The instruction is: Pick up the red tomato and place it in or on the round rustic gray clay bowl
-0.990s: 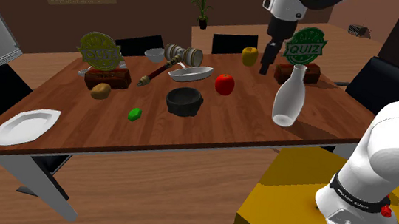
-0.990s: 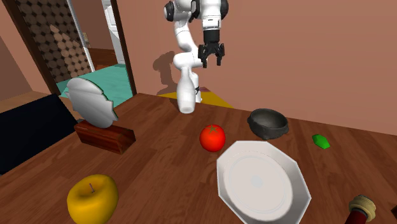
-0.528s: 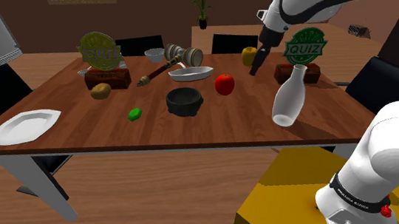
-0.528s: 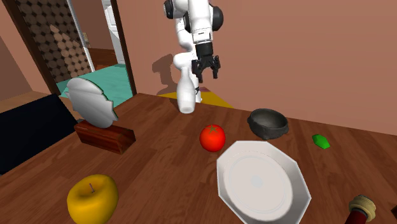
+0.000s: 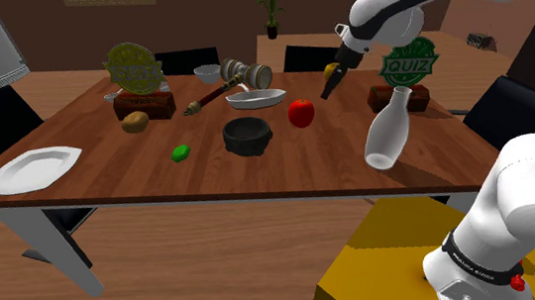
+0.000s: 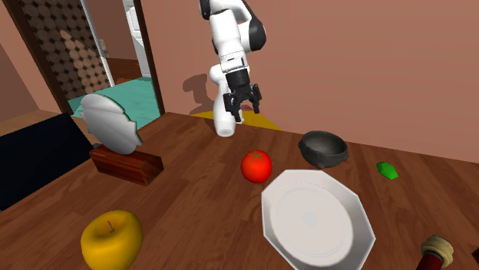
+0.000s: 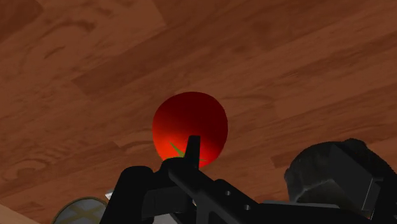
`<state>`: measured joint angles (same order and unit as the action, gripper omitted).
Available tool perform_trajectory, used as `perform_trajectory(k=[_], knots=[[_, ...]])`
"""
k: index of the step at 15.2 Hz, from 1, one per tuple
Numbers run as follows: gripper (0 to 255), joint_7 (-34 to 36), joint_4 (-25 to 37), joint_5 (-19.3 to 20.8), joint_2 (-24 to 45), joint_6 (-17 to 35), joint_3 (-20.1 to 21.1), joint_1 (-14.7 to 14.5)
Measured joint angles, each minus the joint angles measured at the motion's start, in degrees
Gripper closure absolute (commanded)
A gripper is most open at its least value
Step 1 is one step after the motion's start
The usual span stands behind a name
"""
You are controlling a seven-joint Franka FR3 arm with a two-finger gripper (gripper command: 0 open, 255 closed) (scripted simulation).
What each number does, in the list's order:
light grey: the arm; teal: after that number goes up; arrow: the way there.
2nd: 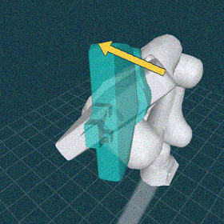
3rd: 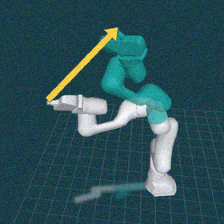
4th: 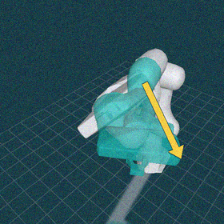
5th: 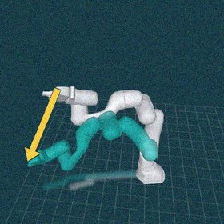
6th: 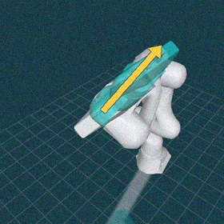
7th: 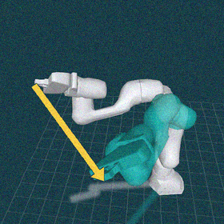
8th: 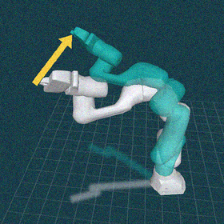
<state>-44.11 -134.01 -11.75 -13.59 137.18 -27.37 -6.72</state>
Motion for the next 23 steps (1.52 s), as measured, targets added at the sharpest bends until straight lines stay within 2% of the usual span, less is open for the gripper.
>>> perform_trajectory(k=[3, 6, 8, 14, 21, 22, 23], knots=[[0, -9.9, 5.0, -9.6, 7.5, 1.4, -4.5, -2.1], [0, -19.6, 10.6, -20.5, 15.4, 1.0, -6.4, -2.4], [0, -22.6, 11.9, -24.3, 17.9, 1.3, -6.3, -2.1], [0, -26.2, 13.1, -29.8, 22.5, 3.1, -5.0, -1.8], [0, -26.7, 13.4, -30.6, 23.3, 3.3, -4.8, -1.7], [255, -26.7, 13.4, -30.6, 23.3, 3.3, -4.8, -1.7], [255, -26.8, 13.4, -30.6, 23.3, 3.3, -4.8, -1.7]])
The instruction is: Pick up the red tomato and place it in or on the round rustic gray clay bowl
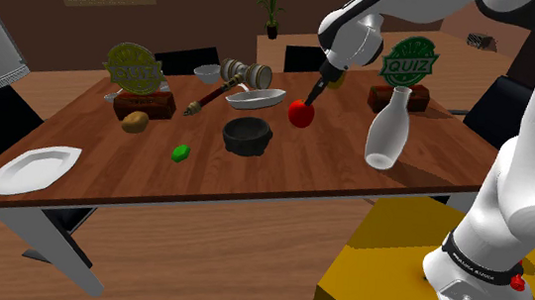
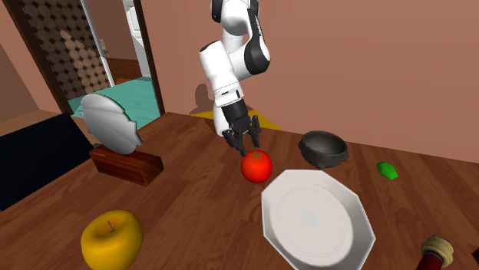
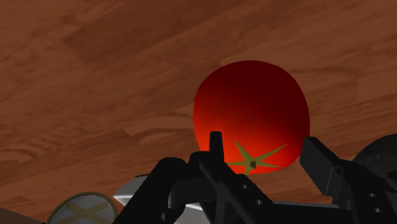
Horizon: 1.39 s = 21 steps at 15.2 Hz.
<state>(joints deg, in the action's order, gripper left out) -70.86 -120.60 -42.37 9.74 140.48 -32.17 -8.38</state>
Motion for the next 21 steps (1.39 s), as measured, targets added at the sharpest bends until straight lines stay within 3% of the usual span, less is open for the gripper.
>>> perform_trajectory(k=[9, 21], knots=[[255, 0.0, 0.0, 0.0, 0.0, 0.0, 0.0, 0.0], [255, 7.1, 2.8, 7.7, -4.7, -4.9, -1.5, -0.9]])
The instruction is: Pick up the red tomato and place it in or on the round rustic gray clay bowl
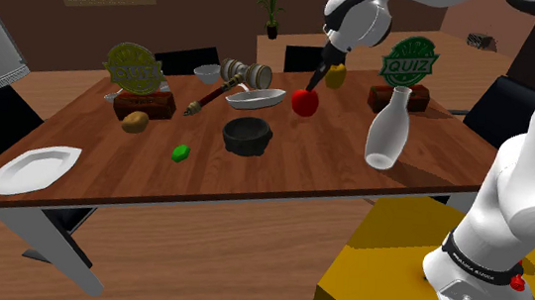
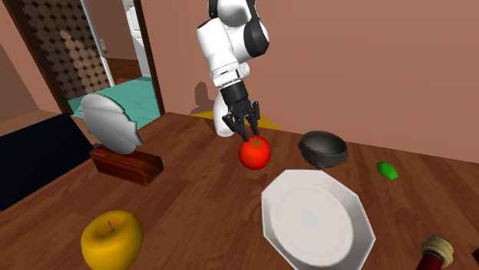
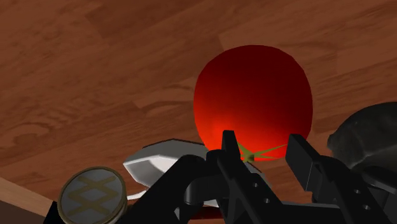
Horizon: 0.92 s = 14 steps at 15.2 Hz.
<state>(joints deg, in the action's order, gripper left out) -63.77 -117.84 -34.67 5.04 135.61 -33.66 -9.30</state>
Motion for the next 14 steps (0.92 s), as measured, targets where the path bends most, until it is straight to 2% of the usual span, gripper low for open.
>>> perform_trajectory(k=[14], knots=[[255, 7.9, 5.5, 7.8, -5.0, -7.7, -0.5, -0.4]])
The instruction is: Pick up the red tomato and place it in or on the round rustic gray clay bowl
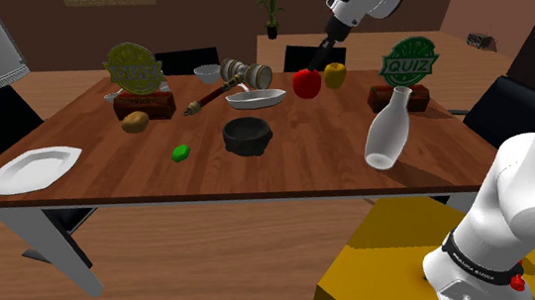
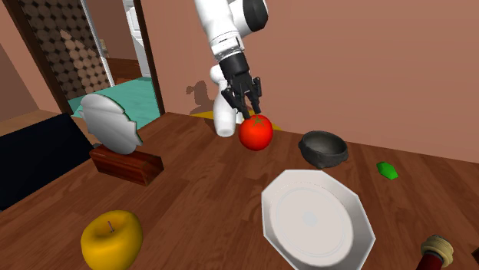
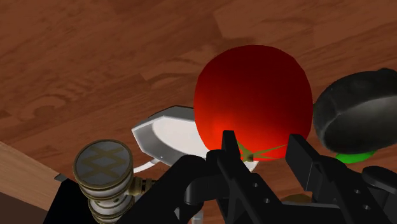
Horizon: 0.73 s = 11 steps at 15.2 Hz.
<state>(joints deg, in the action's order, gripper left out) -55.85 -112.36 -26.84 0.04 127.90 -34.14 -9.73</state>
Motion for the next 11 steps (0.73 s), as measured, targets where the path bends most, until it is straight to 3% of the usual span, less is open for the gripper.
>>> perform_trajectory(k=[7, 11], knots=[[255, 2.5, 4.0, 2.0, -0.9, -4.3, -0.1, 0.1], [255, 8.1, 3.1, 5.0, -3.2, -3.3, 2.4, -2.0]])
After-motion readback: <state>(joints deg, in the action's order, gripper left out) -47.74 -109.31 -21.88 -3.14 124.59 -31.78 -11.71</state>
